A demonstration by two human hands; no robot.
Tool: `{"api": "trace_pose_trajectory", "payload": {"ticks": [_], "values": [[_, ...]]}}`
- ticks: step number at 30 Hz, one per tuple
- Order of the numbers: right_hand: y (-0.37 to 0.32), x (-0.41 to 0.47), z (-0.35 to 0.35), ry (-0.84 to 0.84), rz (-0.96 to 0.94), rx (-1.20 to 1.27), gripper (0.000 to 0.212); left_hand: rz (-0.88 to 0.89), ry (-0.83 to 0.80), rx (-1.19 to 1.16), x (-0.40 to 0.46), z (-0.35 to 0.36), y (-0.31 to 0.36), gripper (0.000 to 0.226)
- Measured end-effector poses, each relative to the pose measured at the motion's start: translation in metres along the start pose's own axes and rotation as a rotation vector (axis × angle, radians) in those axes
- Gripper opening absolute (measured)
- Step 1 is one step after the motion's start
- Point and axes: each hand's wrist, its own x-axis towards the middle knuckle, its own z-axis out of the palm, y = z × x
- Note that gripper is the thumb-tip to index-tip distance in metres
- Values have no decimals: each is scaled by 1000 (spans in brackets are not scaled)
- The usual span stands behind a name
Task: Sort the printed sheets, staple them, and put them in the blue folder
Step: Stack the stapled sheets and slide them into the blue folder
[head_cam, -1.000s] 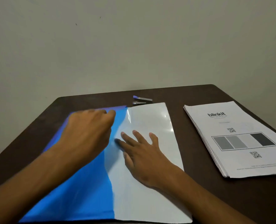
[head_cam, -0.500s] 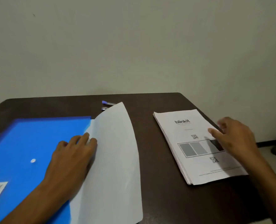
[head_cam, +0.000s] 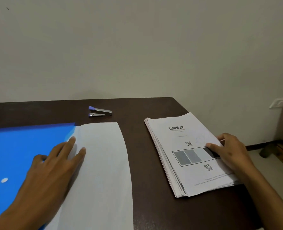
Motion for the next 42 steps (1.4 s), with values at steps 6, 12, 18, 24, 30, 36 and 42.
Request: {"api": "trace_pose_trajectory", "payload": {"ticks": [6, 12, 18, 24, 30, 36, 42], "values": [[-2, -1, -7, 136, -66, 32, 16, 12, 34, -23, 3, 6, -2, 94], [-22, -14, -33, 249, -176, 193, 13, 32, 45, -27, 8, 11, -3, 95], [-62, -32, -59, 131, -130, 668, 3, 21, 49, -33, 8, 10, -1, 94], [-111, -77, -43, -80, 4, 1096, 18, 2, 61, -3, 3, -2, 5, 82], [-137, -129, 15, -393, -15, 900, 15, -29, 119, -179, -4, -23, 17, 84], [-126, -131, 43, -327, -211, 459, 24, -175, -87, -91, -5, -26, 15, 38], [-125, -137, 45, -325, -314, 304, 31, -264, 101, 11, 1, -50, 11, 47]]}}
